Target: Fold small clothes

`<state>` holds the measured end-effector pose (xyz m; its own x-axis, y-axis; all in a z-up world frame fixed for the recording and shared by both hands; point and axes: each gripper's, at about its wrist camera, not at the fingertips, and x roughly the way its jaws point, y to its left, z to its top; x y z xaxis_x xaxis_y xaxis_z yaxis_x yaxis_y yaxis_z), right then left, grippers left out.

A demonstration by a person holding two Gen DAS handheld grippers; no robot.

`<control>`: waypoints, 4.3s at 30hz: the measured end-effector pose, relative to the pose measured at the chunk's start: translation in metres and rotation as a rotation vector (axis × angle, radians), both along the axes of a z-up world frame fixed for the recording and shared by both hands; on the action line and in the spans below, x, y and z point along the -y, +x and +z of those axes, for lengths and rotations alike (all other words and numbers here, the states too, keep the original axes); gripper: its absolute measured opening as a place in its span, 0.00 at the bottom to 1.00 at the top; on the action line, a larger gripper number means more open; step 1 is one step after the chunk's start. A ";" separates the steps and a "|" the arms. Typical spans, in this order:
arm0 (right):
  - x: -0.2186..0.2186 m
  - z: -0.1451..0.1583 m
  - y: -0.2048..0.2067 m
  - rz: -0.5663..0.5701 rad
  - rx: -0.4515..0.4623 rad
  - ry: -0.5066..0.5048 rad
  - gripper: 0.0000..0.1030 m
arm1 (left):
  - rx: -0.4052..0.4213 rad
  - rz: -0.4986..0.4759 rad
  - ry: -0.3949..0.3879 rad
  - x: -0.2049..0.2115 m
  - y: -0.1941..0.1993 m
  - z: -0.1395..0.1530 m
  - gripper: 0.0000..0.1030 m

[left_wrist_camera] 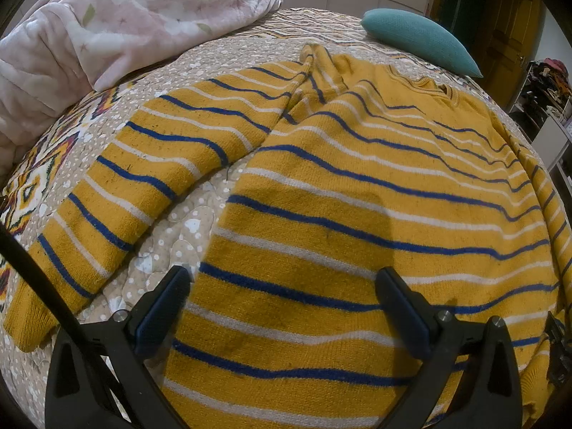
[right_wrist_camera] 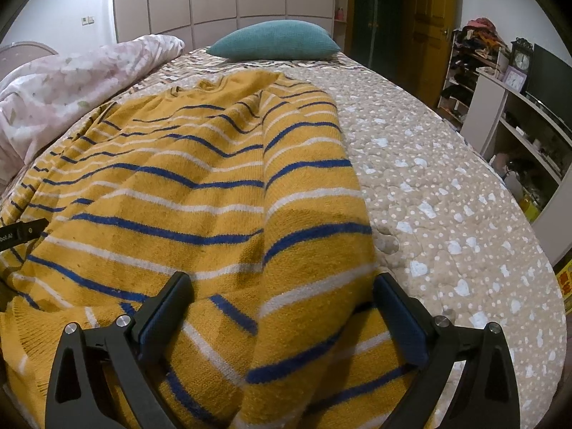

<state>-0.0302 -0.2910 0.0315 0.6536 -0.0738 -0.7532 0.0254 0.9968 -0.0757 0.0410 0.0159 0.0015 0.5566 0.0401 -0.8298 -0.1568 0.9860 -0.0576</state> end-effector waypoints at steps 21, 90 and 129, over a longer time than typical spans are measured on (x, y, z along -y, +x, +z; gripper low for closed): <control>-0.002 0.001 -0.001 -0.005 0.012 -0.011 1.00 | 0.001 -0.002 0.000 -0.002 -0.001 0.000 1.00; -0.001 0.002 -0.004 -0.011 -0.010 0.012 1.00 | 0.002 -0.004 -0.001 -0.003 -0.001 -0.001 1.00; 0.012 0.004 -0.008 0.008 -0.011 0.081 1.00 | 0.018 -0.047 0.369 0.034 0.006 0.008 1.00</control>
<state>-0.0381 -0.3031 0.0359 0.6457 -0.0069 -0.7635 0.0168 0.9998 0.0051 0.0473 -0.0179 0.0091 0.5795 0.3090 -0.7541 -0.1130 0.9469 0.3012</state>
